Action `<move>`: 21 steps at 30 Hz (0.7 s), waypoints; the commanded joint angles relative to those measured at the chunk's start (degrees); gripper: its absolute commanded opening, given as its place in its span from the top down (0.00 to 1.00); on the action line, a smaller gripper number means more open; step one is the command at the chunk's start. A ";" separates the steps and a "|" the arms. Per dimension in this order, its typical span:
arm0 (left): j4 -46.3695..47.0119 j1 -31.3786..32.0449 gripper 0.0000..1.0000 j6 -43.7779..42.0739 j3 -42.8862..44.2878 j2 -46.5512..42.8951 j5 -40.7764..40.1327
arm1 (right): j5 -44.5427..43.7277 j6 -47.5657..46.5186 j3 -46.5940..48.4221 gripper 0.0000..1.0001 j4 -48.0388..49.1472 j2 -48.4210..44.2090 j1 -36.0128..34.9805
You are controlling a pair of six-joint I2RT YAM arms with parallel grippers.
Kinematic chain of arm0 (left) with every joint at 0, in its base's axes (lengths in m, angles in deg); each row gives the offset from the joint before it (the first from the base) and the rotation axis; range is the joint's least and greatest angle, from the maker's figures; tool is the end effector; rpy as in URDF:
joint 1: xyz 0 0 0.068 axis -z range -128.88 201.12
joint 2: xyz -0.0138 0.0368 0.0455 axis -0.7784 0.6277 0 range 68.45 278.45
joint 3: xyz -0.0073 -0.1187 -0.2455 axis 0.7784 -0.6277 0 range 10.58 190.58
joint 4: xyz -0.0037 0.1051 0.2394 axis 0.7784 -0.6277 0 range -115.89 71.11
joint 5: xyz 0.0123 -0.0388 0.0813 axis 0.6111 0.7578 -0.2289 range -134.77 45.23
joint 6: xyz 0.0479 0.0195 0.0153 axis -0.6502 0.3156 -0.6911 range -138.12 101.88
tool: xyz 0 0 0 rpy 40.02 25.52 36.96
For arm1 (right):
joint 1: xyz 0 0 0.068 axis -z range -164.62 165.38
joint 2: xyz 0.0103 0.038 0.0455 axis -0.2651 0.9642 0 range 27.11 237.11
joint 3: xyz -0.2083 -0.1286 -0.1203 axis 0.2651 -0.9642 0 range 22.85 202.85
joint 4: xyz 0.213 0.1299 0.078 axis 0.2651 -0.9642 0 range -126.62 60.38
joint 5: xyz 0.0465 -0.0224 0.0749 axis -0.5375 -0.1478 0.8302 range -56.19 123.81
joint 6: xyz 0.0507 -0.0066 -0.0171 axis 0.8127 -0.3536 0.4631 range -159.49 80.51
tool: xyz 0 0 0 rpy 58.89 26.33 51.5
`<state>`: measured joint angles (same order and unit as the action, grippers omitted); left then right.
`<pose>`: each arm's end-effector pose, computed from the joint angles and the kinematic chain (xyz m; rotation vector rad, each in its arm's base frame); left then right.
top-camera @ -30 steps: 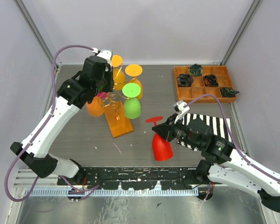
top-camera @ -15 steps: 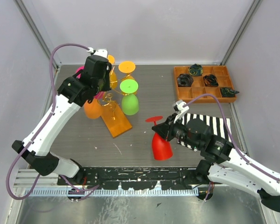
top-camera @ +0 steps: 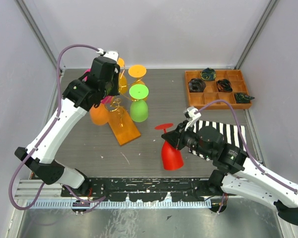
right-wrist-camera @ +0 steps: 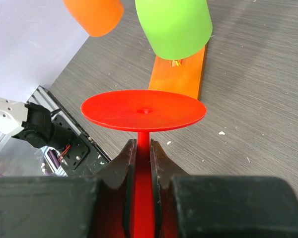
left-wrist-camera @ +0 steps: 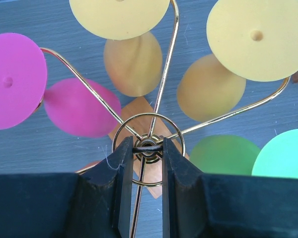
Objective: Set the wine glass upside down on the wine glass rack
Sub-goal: Adjust the wine rack at the center of the board.
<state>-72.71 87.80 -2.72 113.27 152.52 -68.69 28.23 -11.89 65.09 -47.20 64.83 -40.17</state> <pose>0.2434 -0.1634 0.4497 0.1621 2.1206 -0.0787 0.0919 0.1278 0.3293 -0.3873 1.8610 0.9321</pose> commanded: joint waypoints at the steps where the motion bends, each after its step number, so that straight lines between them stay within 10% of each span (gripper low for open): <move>1: 4.69 0.23 0.72 -2.38 3.79 -0.67 1.46 | -1.62 0.22 0.16 0.99 3.11 -0.75 -0.35; 21: 8.96 0.14 0.45 -10.66 4.46 -1.09 3.81 | -1.52 -0.92 -0.04 0.99 3.87 3.05 -0.34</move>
<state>-68.26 87.83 -9.60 116.55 152.76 -65.63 27.61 -12.20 65.00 -47.13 67.84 -40.17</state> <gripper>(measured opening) 0.520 0.167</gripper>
